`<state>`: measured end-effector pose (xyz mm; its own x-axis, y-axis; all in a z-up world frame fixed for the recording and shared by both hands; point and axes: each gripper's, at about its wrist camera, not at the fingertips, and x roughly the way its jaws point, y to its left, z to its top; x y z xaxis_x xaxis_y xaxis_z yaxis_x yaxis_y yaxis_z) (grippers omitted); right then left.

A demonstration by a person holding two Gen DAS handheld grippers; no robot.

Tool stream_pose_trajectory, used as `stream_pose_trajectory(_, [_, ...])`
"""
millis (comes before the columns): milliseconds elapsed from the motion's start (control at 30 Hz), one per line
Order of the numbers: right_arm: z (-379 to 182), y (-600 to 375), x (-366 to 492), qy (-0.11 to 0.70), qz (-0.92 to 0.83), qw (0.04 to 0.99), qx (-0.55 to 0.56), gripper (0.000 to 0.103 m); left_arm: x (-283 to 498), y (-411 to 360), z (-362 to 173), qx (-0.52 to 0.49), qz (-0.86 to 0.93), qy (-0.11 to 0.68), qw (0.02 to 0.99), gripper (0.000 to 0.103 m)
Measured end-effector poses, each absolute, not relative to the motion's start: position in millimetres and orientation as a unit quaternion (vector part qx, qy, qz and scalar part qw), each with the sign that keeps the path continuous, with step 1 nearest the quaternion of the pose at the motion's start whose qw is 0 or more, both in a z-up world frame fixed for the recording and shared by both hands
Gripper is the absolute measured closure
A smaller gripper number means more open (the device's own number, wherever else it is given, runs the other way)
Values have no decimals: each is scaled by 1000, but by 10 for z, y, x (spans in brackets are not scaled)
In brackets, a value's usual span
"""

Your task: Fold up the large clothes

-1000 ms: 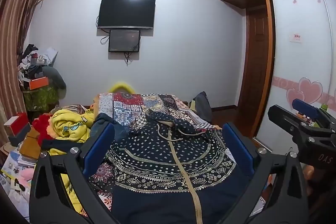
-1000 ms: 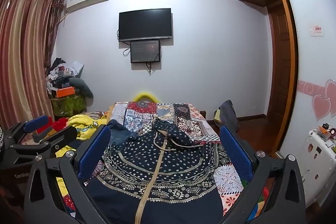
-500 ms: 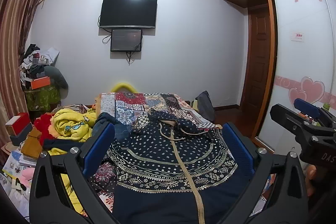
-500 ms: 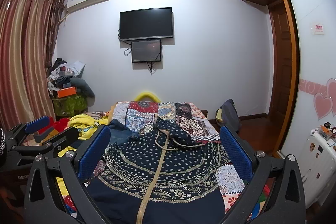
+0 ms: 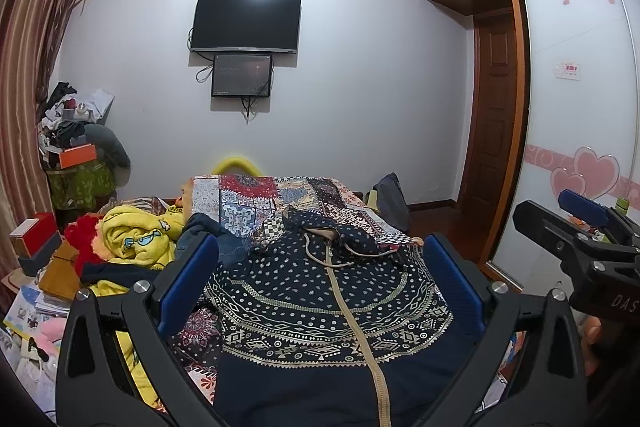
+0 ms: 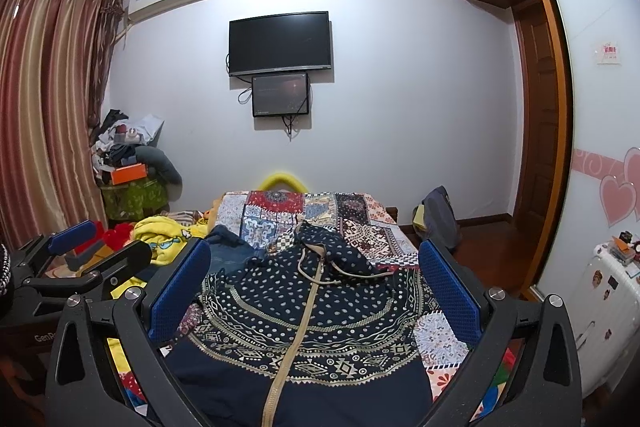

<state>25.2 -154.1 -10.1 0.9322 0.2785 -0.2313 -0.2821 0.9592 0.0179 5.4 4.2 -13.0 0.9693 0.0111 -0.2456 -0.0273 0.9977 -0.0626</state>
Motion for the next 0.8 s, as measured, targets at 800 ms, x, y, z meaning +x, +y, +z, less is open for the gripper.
stream_pose_trajectory(800, [-119, -1550, 300, 119, 142, 983, -8, 0, 66, 52, -129, -33, 11, 124, 992, 0])
